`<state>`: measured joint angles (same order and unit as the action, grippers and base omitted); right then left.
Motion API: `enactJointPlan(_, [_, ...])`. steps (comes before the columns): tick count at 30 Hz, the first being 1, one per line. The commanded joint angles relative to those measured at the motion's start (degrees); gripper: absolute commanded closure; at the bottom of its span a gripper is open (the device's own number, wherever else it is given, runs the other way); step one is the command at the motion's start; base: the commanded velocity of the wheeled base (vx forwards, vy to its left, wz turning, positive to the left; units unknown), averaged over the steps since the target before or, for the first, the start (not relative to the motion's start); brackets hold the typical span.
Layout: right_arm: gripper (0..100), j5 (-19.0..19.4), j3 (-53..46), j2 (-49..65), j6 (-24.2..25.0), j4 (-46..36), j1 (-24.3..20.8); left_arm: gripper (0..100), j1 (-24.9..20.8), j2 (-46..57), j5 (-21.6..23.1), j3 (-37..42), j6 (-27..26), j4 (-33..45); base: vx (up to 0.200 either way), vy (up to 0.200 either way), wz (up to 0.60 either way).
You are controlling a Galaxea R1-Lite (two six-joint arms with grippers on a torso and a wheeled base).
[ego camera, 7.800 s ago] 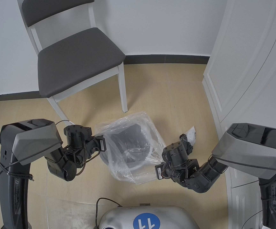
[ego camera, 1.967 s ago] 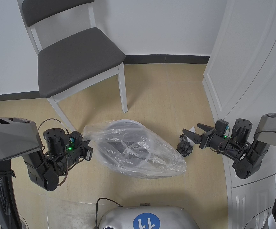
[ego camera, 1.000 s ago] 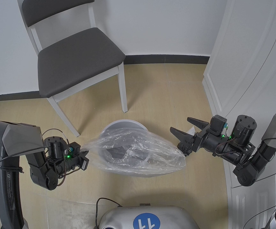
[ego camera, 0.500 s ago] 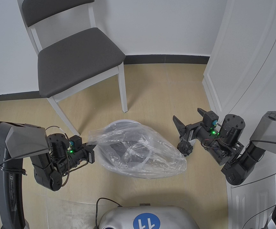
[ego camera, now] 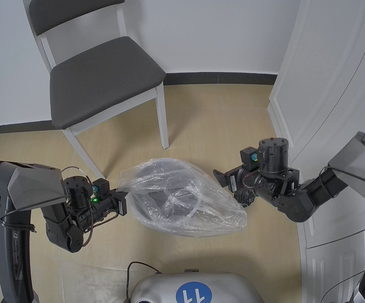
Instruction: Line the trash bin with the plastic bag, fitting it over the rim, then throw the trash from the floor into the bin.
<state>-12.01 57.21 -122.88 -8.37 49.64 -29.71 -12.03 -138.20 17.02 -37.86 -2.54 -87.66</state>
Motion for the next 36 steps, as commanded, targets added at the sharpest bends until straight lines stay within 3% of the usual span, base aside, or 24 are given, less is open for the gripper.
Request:
enactJointPlan(1, [0,0.3,15.3,2.8,1.0,-16.1,-3.3,100,2.6,-0.8,-0.1,-0.6,-0.1,0.9,0.000,0.000,0.00])
enactJointPlan(4, [0,0.3,16.8,3.1,0.6,-20.0,-5.1,100,3.8,-0.3,0.0,-1.1,-0.2,3.2,0.000,0.000,0.00])
enactJointPlan(5, [0,0.3,17.0,3.3,0.4,-21.5,-5.7,0,3.9,-0.2,0.0,-1.2,-0.2,3.8,0.000,0.000,0.00])
enactJointPlan(11, [0,2.8,20.7,5.0,-8.0,-33.8,-6.9,0,4.8,0.3,0.2,-1.5,-0.5,4.1,0.000,0.000,0.00])
enactJointPlan(15, [0,3.7,22.1,4.6,-9.4,-36.6,-6.9,0,6.9,2.4,1.1,-0.9,-3.8,3.9,0.000,0.000,0.00])
enactJointPlan(19, [0,3.6,22.4,3.4,-9.5,-37.7,-6.9,0,8.3,5.3,5.7,1.3,-6.4,3.9,0.000,0.000,0.00])
enactJointPlan(29, [0,2.9,20.8,3.0,-9.4,-38.0,-10.0,0,14.8,11.4,34.2,9.7,-9.0,-0.4,0.000,0.000,0.00])
enactJointPlan(36, [0,1.5,21.1,0.0,-9.5,-37.9,-9.9,0,15.5,16.4,34.5,9.0,-8.1,-0.3,0.000,0.000,0.00])
